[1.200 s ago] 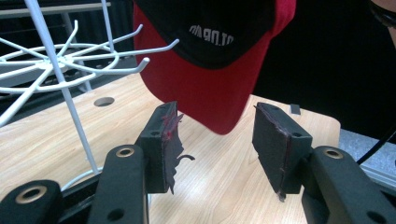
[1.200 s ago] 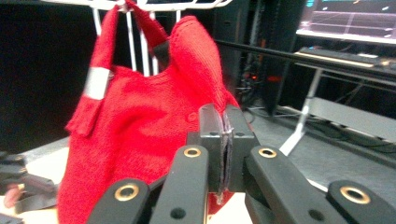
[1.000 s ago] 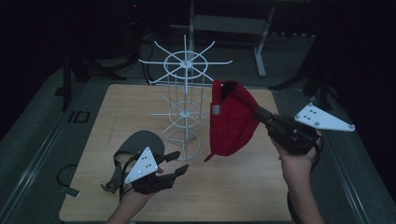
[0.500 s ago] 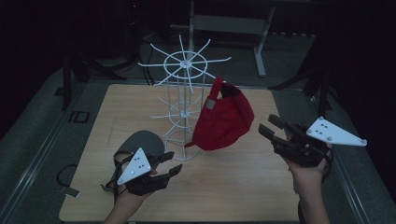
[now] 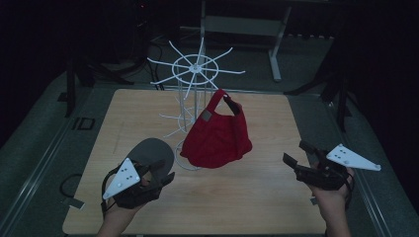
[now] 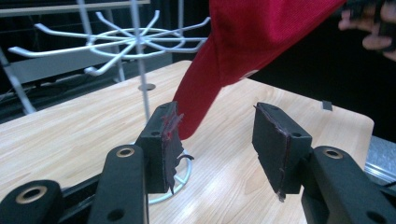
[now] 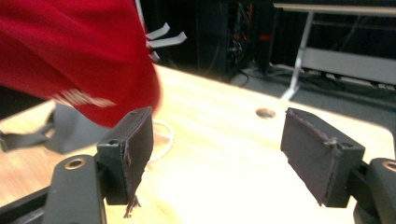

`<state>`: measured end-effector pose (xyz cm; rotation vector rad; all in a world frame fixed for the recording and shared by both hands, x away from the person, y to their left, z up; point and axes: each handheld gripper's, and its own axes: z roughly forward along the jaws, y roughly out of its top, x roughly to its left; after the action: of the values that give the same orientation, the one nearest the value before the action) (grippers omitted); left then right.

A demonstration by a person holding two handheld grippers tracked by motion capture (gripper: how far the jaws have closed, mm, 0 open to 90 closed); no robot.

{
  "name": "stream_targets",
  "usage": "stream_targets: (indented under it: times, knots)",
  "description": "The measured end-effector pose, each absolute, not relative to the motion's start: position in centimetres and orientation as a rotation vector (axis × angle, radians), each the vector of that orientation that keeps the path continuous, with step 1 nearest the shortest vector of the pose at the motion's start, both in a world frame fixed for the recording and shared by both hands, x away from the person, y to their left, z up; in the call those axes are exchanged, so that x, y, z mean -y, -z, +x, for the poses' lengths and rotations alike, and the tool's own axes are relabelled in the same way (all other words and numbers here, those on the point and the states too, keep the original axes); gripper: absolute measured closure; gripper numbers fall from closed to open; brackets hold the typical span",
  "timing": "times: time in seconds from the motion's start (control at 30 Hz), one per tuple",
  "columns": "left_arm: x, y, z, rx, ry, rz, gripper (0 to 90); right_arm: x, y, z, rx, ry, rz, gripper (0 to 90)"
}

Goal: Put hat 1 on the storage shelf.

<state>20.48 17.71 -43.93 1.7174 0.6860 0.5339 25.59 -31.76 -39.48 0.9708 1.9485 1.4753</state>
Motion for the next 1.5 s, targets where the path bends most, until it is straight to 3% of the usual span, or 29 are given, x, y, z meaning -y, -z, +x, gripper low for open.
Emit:
stream_targets:
  times: [0.33,0.7,1.13,1.33,1.5]
  knots:
    - [-20.8,45.2,20.0,-0.775,-0.564,1.679,51.3,34.1,45.0,26.3,-2.016,-1.402,1.065,14.1]
    - [-24.7,47.6,18.9,-0.893,-0.597,1.681,51.2,35.9,49.6,25.9,-2.007,-1.292,1.114,13.8]
    - [-28.6,52.7,17.5,-1.130,-0.550,1.750,51.0,36.8,52.3,25.5,-2.014,-1.259,1.134,14.2]
    - [-29.1,55.1,18.0,-1.258,-0.530,1.844,41.3,37.2,52.7,25.3,-1.995,-1.276,1.137,14.2]
    - [-29.2,56.1,18.5,-1.301,-0.513,1.867,40.7,37.4,53.1,25.2,-1.978,-1.264,1.146,14.2]
